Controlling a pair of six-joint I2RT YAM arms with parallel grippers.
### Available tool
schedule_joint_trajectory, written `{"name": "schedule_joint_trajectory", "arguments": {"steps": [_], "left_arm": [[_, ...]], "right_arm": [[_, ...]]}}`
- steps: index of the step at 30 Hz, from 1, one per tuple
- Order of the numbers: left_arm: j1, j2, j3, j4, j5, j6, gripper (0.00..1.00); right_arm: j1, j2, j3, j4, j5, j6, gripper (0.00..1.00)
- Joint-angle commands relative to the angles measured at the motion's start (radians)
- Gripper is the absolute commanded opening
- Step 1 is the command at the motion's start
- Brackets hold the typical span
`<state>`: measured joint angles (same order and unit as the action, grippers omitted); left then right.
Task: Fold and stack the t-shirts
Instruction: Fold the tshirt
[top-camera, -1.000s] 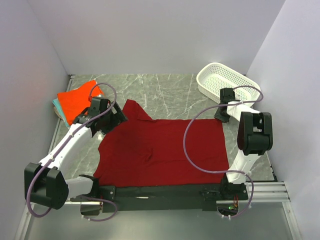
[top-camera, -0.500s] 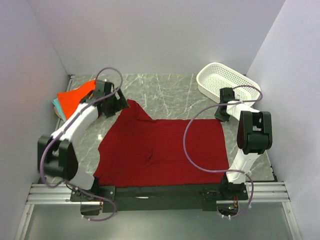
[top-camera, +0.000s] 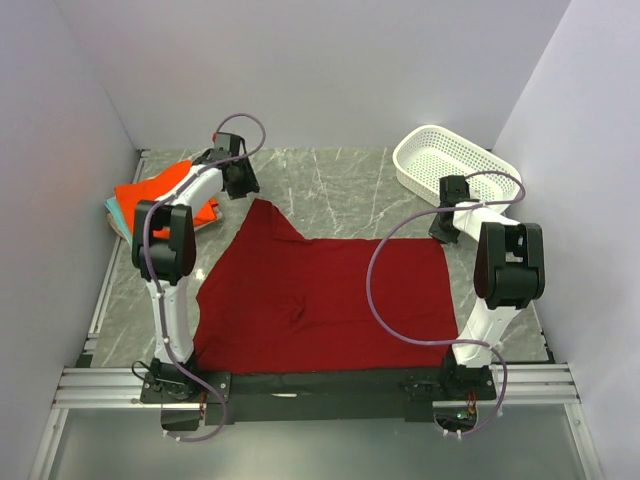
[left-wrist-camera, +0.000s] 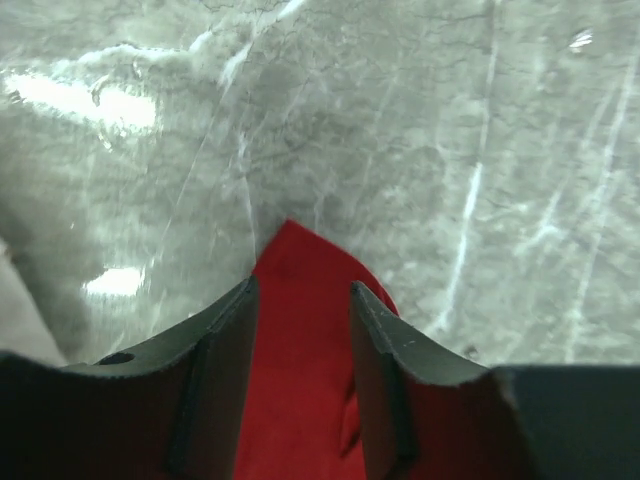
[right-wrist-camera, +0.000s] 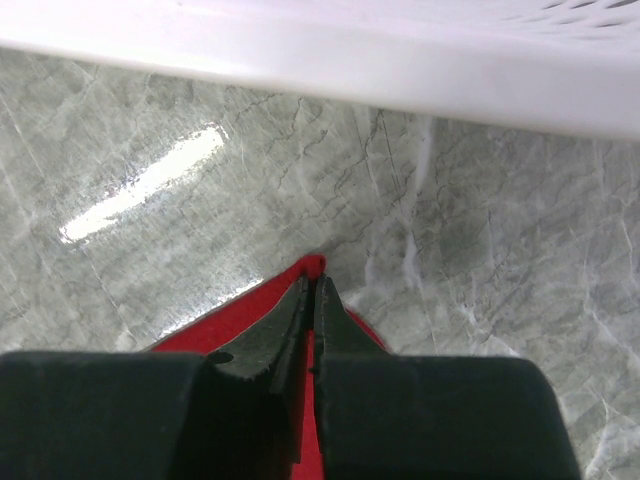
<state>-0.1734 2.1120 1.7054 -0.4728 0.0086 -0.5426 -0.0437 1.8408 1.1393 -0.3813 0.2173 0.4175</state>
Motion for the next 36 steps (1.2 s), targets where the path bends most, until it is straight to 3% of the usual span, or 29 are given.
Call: {"name": "schedule_joint_trajectory", "arguments": {"steps": [1,6,25,28,36], "left_arm": [[-0.001,0.037,0.072,0.013,-0.006,0.056,0.46],[-0.003,0.103,0.1,-0.032,-0.065,0.096,0.46],[-0.024,0.186,0.148,-0.03,-0.047,0.139,0.45],[-0.026,0.197,0.148,-0.033,-0.052,0.144,0.39],[-0.028,0.206,0.128,-0.023,-0.001,0.136,0.06]], "right_arm": [[0.001,-0.017,-0.016,-0.051,0.007,-0.002,0.04],[0.001,-0.002,-0.006,-0.054,-0.012,0.009,0.02],[0.001,-0.002,0.007,-0.068,-0.021,0.007,0.01],[0.001,0.0,0.007,-0.07,-0.022,0.007,0.01],[0.001,0.002,0.013,-0.079,-0.027,0.007,0.0]]}}
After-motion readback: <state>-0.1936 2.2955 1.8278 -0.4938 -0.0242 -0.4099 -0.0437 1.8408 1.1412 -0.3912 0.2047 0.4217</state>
